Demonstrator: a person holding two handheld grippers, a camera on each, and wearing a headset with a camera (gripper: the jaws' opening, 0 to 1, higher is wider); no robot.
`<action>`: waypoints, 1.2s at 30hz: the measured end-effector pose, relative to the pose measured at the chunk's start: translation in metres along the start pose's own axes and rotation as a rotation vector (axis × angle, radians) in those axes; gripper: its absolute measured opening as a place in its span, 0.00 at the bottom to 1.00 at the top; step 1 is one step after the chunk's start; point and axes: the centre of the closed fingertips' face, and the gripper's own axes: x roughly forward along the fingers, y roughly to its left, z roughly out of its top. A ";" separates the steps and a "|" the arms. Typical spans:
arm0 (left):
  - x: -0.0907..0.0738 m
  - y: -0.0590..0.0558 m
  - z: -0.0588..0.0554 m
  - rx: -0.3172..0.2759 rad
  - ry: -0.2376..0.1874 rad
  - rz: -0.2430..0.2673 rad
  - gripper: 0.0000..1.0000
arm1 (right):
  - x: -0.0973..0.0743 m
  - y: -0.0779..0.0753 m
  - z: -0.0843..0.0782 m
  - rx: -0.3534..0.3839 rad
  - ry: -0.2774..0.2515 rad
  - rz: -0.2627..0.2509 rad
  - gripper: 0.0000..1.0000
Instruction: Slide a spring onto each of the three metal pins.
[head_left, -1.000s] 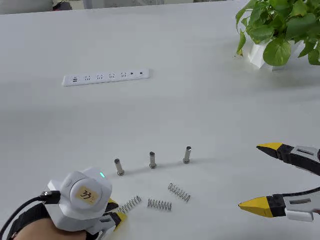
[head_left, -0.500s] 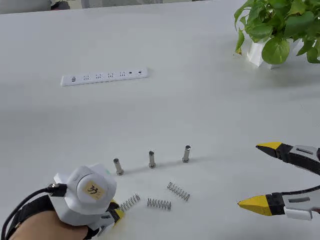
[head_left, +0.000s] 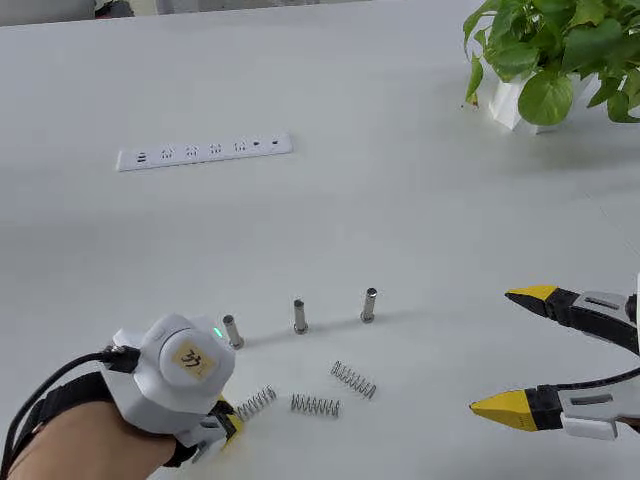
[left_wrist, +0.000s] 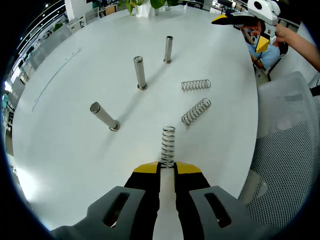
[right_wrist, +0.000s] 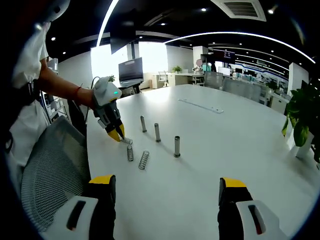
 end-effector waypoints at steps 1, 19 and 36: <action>0.000 0.000 0.000 -0.007 -0.002 -0.003 0.07 | 0.000 0.000 0.000 0.002 0.001 0.001 0.84; -0.007 -0.003 -0.010 -0.080 -0.061 -0.024 0.07 | 0.005 0.005 0.008 -0.008 0.003 0.019 0.83; -0.003 -0.006 -0.006 -0.070 -0.024 -0.045 0.07 | 0.005 0.004 0.004 0.004 0.001 0.008 0.82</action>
